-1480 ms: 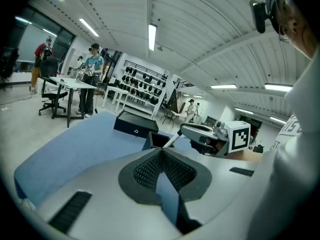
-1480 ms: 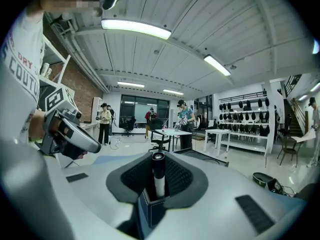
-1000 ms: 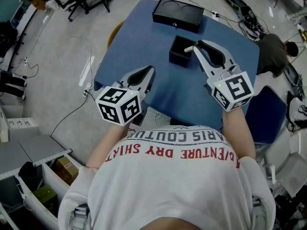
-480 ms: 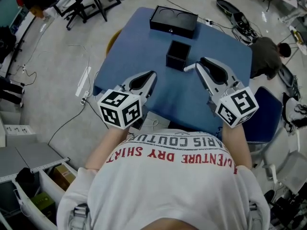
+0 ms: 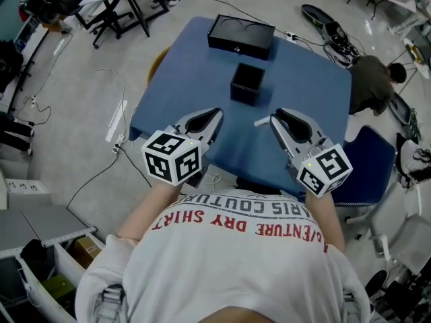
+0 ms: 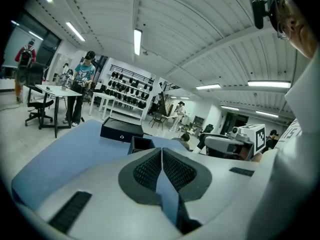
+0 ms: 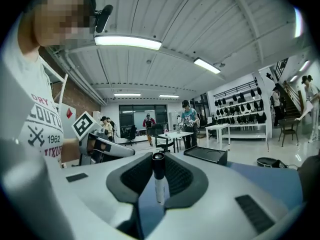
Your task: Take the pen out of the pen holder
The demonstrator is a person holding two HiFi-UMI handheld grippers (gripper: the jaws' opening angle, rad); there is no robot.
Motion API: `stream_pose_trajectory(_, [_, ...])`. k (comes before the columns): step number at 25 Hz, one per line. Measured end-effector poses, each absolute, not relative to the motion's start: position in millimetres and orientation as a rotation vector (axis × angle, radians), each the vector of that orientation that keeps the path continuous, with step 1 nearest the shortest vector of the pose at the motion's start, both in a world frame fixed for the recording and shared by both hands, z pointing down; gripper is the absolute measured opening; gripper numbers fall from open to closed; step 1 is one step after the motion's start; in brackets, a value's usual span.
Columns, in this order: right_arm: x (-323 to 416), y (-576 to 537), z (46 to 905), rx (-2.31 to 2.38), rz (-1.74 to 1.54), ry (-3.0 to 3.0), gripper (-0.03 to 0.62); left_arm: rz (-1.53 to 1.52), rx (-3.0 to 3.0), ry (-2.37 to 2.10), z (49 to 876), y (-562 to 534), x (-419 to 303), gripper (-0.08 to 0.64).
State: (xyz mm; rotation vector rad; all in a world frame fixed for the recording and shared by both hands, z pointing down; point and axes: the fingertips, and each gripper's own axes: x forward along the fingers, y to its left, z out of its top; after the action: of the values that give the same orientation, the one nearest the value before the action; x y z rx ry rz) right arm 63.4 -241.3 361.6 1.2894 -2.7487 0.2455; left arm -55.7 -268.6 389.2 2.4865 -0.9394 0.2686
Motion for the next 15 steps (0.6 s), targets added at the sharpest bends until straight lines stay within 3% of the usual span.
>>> stream_pose_trajectory(15, [66.9,-237.4,370.3,1.263,0.229,-2.734,0.081,0.304,2.505,-0.867,394.4,-266.7,-33.9,0.032])
